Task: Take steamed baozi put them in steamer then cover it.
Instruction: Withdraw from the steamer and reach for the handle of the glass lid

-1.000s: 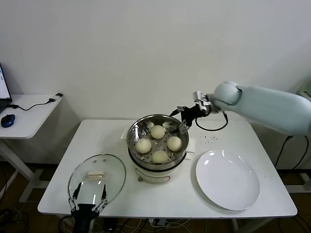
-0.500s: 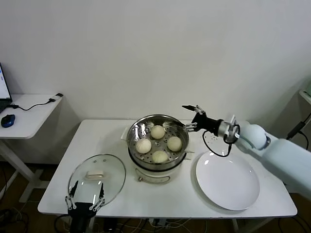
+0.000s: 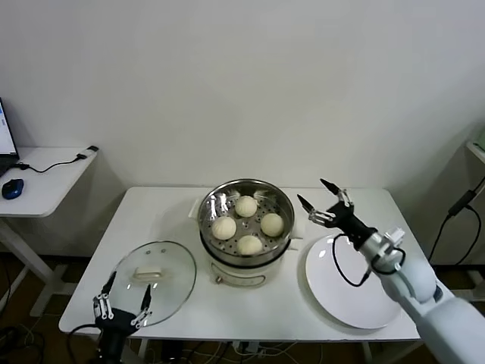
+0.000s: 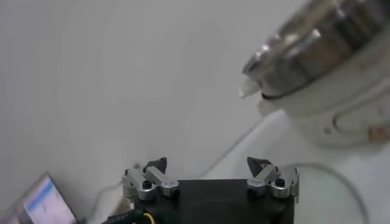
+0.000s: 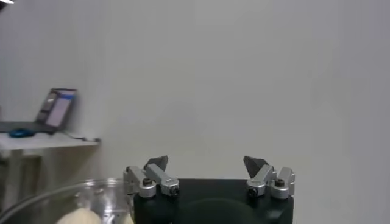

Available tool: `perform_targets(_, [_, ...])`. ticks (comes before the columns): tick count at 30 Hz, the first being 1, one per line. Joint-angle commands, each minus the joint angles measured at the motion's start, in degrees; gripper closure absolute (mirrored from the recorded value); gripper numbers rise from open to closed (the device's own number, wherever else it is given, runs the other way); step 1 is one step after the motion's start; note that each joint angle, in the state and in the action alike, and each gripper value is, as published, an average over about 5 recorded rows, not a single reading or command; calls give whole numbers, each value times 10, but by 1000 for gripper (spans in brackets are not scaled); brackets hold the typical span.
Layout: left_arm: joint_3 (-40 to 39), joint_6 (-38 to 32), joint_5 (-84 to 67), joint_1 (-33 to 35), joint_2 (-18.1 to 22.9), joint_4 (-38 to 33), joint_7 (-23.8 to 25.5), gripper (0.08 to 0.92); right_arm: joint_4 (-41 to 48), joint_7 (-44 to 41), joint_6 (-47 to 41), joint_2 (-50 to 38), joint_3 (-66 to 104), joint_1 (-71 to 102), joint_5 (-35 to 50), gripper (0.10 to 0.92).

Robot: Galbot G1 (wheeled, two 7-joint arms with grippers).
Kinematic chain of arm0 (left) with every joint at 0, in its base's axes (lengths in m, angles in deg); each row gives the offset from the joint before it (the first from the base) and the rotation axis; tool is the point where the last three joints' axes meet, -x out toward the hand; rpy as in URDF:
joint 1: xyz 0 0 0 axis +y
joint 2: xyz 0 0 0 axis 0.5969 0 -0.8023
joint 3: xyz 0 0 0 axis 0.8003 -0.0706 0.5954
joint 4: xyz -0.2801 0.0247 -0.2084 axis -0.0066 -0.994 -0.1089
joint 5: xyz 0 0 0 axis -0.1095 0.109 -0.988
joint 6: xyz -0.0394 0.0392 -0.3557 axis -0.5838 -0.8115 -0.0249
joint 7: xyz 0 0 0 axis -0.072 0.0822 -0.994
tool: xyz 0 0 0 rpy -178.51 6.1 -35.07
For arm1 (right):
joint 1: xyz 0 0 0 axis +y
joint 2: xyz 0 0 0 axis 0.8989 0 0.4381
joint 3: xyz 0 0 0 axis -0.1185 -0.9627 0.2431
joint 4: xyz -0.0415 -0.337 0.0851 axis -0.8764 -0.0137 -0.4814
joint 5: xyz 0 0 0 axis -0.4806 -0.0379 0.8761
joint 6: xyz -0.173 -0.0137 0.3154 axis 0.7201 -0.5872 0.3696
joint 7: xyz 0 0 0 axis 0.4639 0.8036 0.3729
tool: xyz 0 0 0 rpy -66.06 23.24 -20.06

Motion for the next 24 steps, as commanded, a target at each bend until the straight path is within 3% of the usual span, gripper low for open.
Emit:
perform_targets(1, [34,-46,494,-45,-7,72,-51,177,-9,6,-8,122,192,219,-52,203])
perform_targets(6, [18,-26,508,-102,-12,145,-109,177,11,0,-6,140,189,223,-74,203])
perform_targets(24, [-61,119,408,-219,-28,264,-103,177,42,4,-8,159,188,216,-123,203])
